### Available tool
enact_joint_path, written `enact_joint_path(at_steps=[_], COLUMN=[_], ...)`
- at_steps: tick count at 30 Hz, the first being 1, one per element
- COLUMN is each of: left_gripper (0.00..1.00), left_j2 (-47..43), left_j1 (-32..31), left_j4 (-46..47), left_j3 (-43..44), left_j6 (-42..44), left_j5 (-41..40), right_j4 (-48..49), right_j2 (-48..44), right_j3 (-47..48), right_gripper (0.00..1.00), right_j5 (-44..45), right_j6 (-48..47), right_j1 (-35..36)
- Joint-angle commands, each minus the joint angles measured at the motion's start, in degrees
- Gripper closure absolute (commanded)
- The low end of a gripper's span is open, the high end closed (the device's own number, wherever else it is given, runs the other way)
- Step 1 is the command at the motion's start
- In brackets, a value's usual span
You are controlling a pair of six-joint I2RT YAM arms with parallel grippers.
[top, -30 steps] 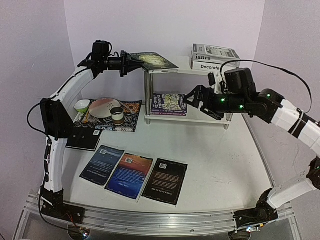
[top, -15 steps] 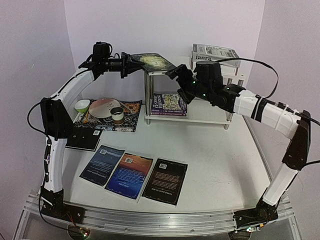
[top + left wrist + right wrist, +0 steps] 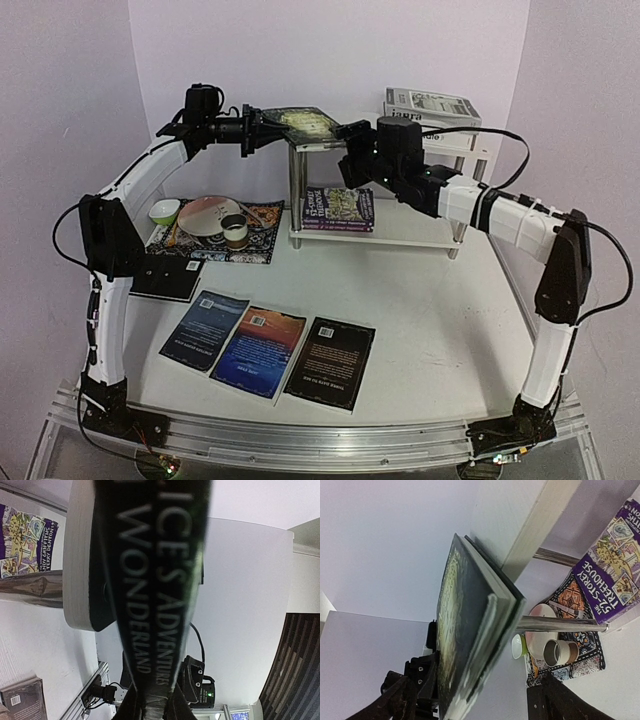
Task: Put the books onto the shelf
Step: Pass from the left arm to the right
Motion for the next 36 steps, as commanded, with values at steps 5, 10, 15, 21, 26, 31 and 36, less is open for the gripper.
enact_joint_path(at_steps=[5, 10, 15, 21, 26, 31, 36], left_gripper=[1.0, 1.0, 1.0, 0.82, 0.53, 0.36, 0.34], left_j2=[-6.6, -6.7, -6.8, -7.0, -8.3, -11.5, -16.7], left_j1=[0.2, 0.0, 0.0, 0.0, 0.1, 0.4, 0.5], left_j4=[5.7, 5.6, 5.6, 5.7, 5.0, -1.3, -2.2], left_j3=[-0.2, -0.3, -1.3, -2.6, -5.3, -7.2, -14.4], left_j6=[1.1, 1.2, 1.5, 2.5, 3.5, 10.7, 13.0], left_j5=[3.4, 3.5, 3.2, 0.7, -2.7, -9.0, -14.5], right_j4=[5.6, 6.3, 7.4, 8.3, 10.0, 13.5, 19.0], right_j2=[3.5, 3.6, 3.3, 3.1, 2.9, 3.2, 5.1], right_j3=[7.5, 6.7, 5.7, 4.7, 4.4, 3.9, 3.5], right_gripper=[0.35, 0.47, 0.77, 1.0, 1.0, 1.0, 1.0], right_j5=[1.1, 0.9, 0.8, 2.2, 5.0, 11.9, 22.2], right_j6=[3.9, 6.2, 7.3, 6.8, 5.3, 2.6, -1.4], right_j1=[-0.4, -0.3, -0.3, -0.3, -0.3, -0.1, 1.2])
